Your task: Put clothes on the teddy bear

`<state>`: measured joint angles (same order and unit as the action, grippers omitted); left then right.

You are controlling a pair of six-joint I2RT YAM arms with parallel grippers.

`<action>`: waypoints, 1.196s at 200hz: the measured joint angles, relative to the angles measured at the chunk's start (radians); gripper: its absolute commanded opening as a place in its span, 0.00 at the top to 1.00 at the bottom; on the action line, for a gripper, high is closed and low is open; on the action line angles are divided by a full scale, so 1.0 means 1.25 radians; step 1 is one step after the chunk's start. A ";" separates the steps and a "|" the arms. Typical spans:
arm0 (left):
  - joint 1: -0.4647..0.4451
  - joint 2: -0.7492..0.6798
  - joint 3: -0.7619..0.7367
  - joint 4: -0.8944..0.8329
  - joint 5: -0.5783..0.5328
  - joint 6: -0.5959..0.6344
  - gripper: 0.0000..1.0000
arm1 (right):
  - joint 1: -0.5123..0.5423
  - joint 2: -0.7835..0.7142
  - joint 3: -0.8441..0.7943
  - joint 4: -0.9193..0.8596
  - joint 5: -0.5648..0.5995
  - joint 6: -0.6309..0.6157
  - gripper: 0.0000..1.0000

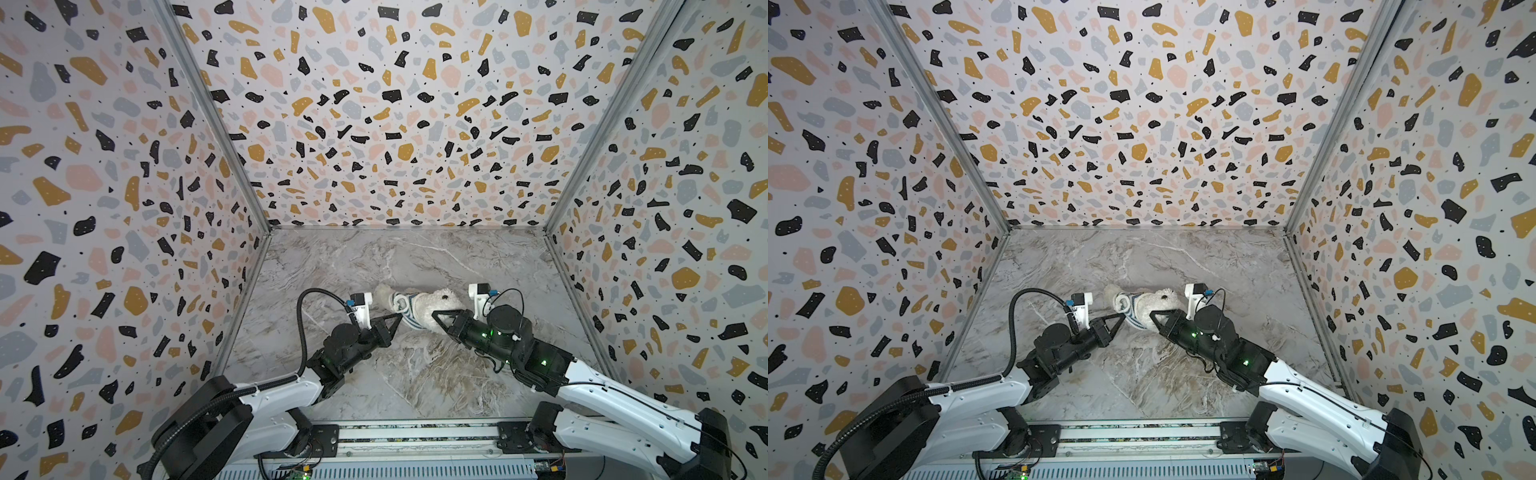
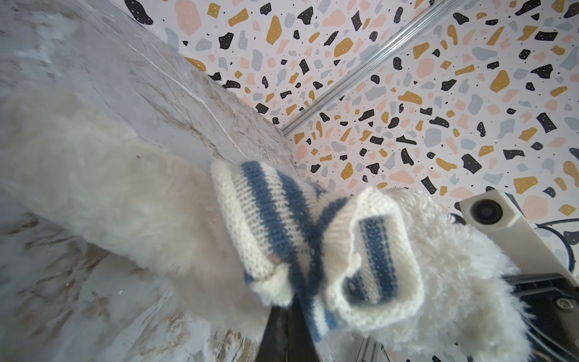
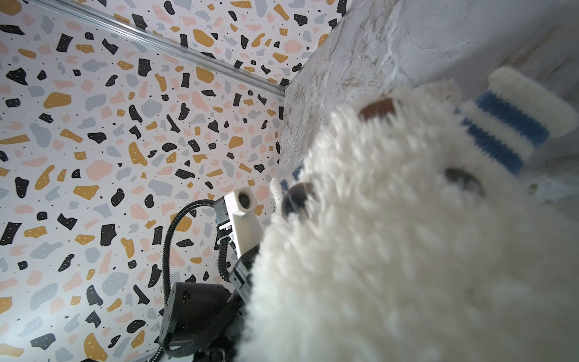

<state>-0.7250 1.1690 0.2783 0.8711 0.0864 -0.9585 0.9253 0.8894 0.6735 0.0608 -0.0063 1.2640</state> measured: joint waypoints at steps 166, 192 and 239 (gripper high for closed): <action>0.169 -0.036 -0.034 -0.107 0.014 0.028 1.00 | 0.004 -0.027 -0.003 -0.004 0.006 -0.008 1.00; 0.182 -0.030 -0.042 -0.105 0.020 0.031 1.00 | 0.004 -0.027 -0.003 -0.012 0.006 -0.010 1.00; 0.179 -0.046 -0.042 -0.126 0.053 0.066 1.00 | -0.002 -0.027 -0.006 -0.013 0.010 -0.011 0.94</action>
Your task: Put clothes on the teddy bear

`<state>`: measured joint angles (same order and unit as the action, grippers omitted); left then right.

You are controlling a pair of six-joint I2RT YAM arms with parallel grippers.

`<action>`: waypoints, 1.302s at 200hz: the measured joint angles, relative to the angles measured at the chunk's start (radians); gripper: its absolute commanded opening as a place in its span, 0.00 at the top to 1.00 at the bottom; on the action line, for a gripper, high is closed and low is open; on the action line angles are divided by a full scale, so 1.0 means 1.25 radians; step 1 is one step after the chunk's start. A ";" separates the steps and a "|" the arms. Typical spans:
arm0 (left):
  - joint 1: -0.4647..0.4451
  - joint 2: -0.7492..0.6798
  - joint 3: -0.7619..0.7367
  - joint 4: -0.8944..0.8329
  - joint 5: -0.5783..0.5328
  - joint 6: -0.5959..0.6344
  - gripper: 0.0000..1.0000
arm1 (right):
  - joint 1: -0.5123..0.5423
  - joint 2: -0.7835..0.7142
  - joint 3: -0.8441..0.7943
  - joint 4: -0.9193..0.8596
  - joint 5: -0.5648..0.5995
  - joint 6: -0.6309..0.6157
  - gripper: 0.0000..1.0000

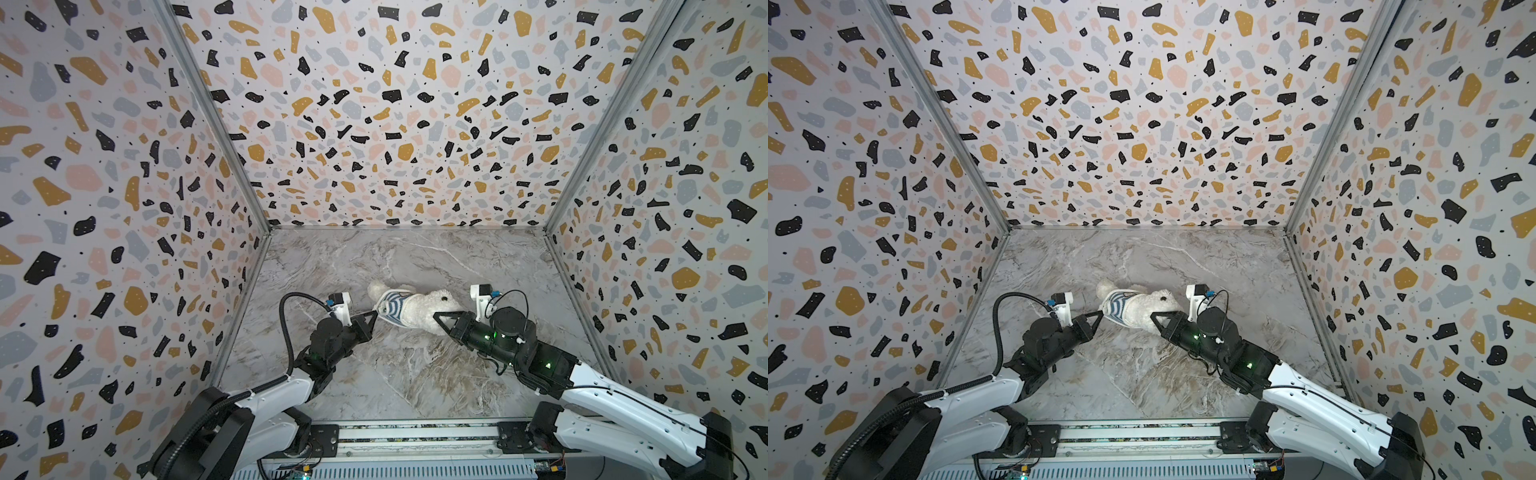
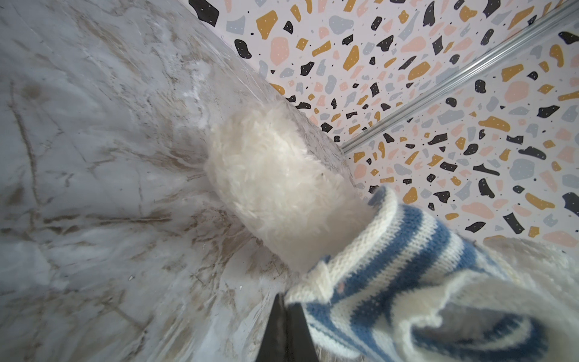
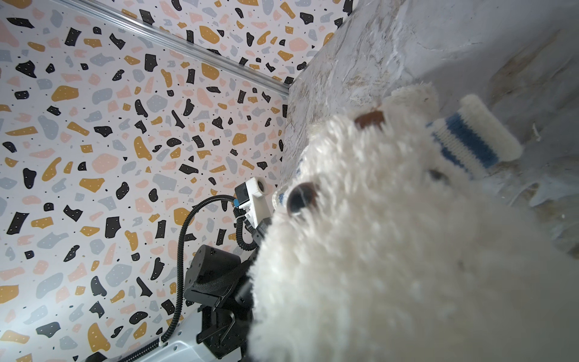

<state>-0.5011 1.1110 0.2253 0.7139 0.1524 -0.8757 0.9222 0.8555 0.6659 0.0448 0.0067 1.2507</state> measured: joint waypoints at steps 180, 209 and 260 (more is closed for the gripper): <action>-0.031 -0.228 0.097 -0.406 0.097 0.113 1.00 | 0.049 0.181 0.125 -0.136 0.034 -0.376 0.38; -0.031 -0.234 0.097 -0.432 0.100 0.111 1.00 | 0.111 0.178 0.127 -0.218 0.116 -0.474 0.40; -0.031 -0.232 0.114 -0.449 0.103 0.108 1.00 | 0.138 0.186 0.127 -0.298 0.190 -0.544 0.41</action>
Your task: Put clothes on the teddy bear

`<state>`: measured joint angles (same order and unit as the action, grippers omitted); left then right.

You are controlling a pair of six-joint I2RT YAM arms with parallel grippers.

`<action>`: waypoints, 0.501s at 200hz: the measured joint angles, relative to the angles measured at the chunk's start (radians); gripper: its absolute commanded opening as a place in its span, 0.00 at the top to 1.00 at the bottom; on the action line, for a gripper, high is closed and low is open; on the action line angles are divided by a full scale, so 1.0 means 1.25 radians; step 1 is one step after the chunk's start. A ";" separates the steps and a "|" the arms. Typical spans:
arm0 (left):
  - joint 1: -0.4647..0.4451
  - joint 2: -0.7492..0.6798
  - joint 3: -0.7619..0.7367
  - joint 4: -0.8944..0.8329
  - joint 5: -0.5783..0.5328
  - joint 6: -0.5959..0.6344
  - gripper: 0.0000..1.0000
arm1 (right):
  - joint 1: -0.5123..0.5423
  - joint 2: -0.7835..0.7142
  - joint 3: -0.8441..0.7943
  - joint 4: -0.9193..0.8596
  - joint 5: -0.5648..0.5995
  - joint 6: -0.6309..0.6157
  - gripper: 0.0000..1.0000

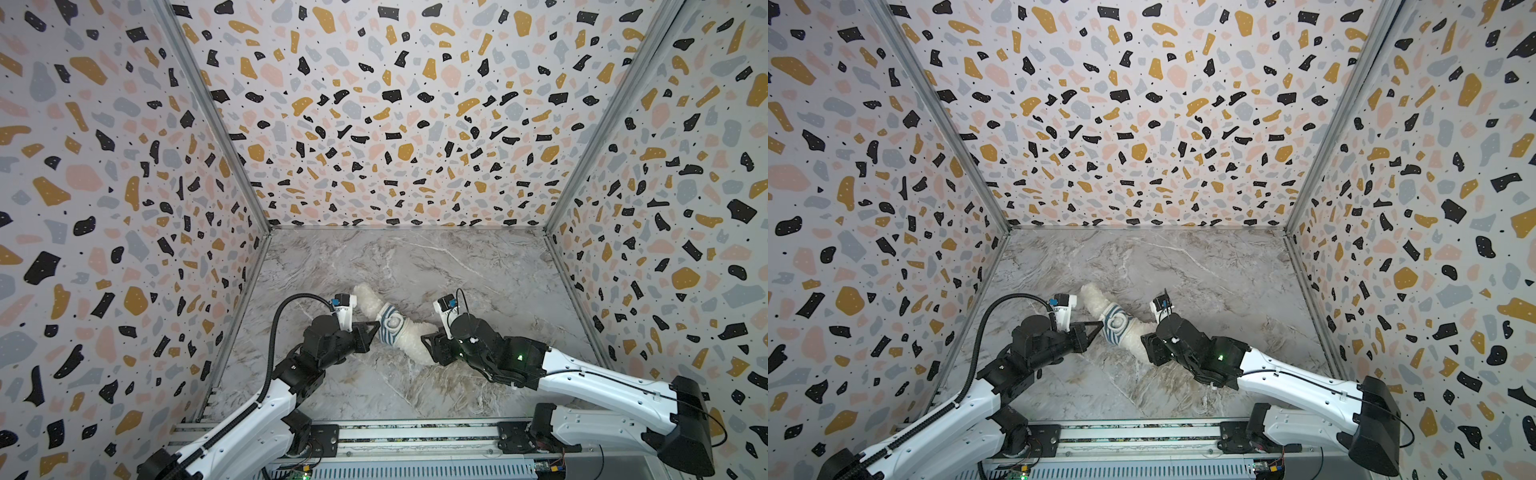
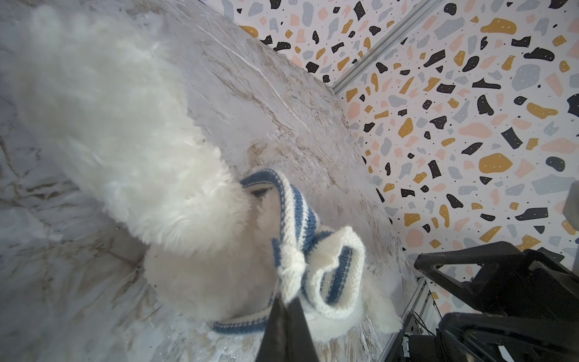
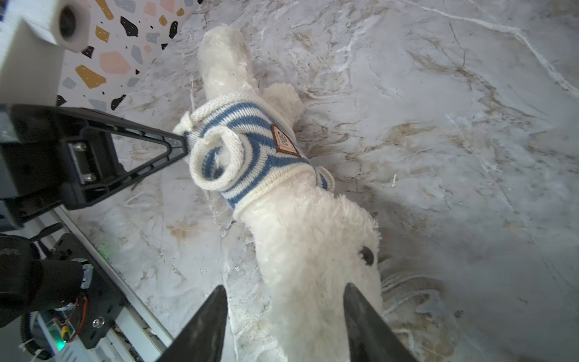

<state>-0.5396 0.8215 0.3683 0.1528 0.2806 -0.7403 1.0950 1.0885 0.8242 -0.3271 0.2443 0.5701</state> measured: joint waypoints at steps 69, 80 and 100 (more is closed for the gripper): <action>0.000 0.010 0.007 -0.002 0.000 -0.002 1.00 | 0.034 0.082 0.001 -0.069 0.038 -0.025 0.44; 0.000 0.010 0.007 -0.002 0.000 -0.003 1.00 | 0.035 0.088 0.001 -0.069 0.042 -0.029 0.51; 0.000 0.010 0.007 -0.002 0.000 -0.003 1.00 | 0.035 0.096 0.002 -0.070 0.053 -0.034 0.65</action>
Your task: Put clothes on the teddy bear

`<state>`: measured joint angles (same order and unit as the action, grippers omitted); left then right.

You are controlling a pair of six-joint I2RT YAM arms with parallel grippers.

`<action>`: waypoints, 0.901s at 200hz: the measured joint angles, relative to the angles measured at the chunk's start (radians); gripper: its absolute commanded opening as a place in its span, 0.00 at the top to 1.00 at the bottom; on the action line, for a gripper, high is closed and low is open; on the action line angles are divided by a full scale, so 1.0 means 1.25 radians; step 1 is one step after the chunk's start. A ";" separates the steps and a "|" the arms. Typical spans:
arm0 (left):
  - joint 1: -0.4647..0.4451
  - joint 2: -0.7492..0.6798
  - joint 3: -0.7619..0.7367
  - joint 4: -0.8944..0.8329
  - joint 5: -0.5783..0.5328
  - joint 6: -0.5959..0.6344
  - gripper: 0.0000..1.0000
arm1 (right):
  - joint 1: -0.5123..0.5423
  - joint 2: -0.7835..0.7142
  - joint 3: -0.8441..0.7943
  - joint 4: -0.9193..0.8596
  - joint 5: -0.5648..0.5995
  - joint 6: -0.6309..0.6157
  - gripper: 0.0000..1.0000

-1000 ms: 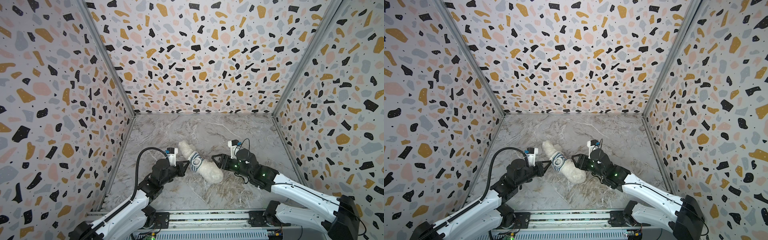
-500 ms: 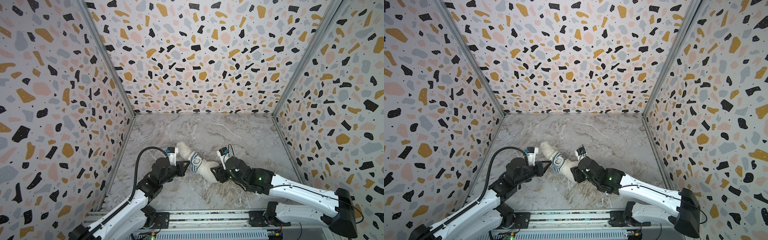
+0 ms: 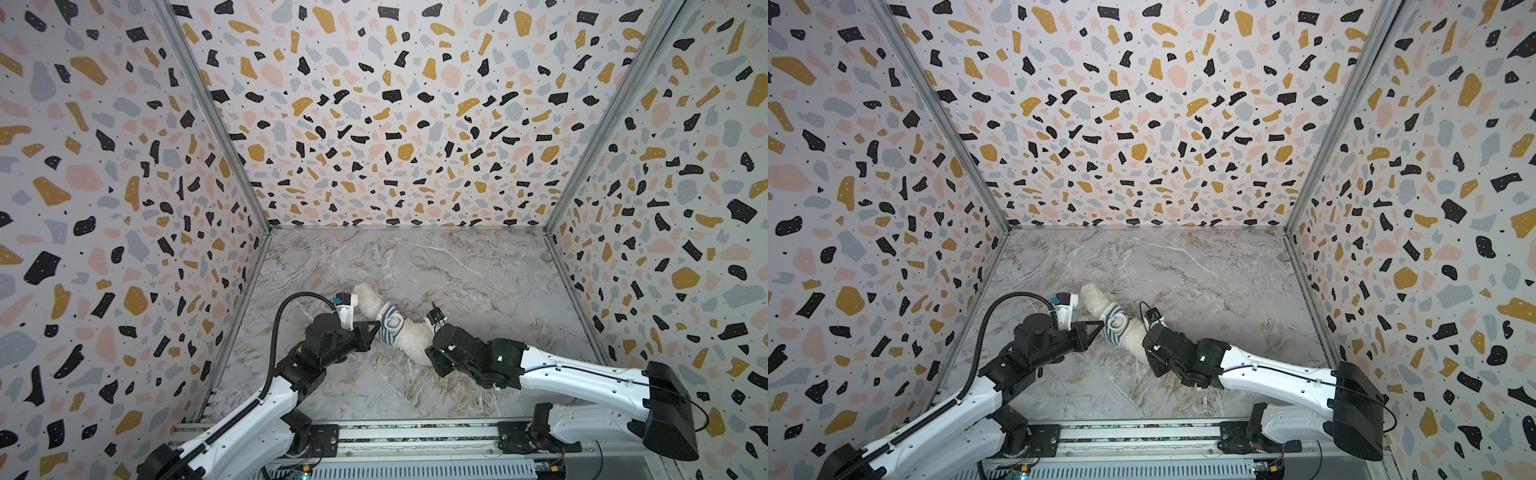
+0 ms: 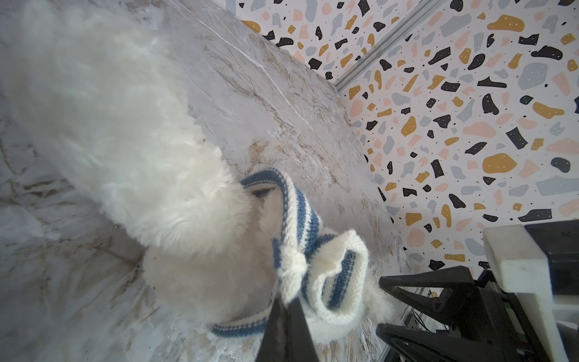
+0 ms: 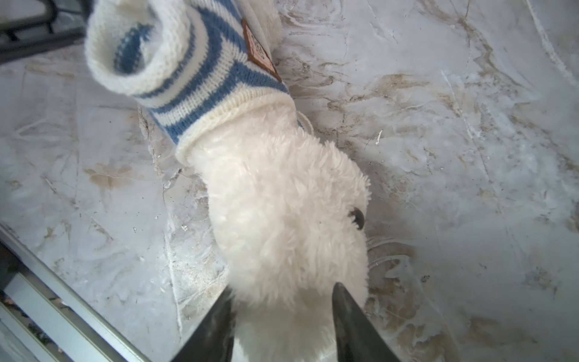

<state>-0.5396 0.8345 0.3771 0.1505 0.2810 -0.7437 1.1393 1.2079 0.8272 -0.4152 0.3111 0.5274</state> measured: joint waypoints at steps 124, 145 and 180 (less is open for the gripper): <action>0.000 -0.057 0.029 -0.150 -0.066 0.081 1.00 | 0.016 -0.060 0.081 -0.031 0.004 -0.023 1.00; 0.000 -0.078 0.034 -0.165 -0.078 0.085 1.00 | 0.005 -0.101 0.080 -0.014 -0.034 -0.024 1.00; 0.000 -0.070 0.034 -0.167 -0.087 0.087 1.00 | -0.109 -0.116 0.037 0.062 -0.145 -0.018 1.00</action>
<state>-0.5400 0.7475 0.4198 -0.0586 0.1726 -0.6350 1.0027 1.0634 0.8738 -0.3382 0.1295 0.5045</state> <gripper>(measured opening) 0.046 0.049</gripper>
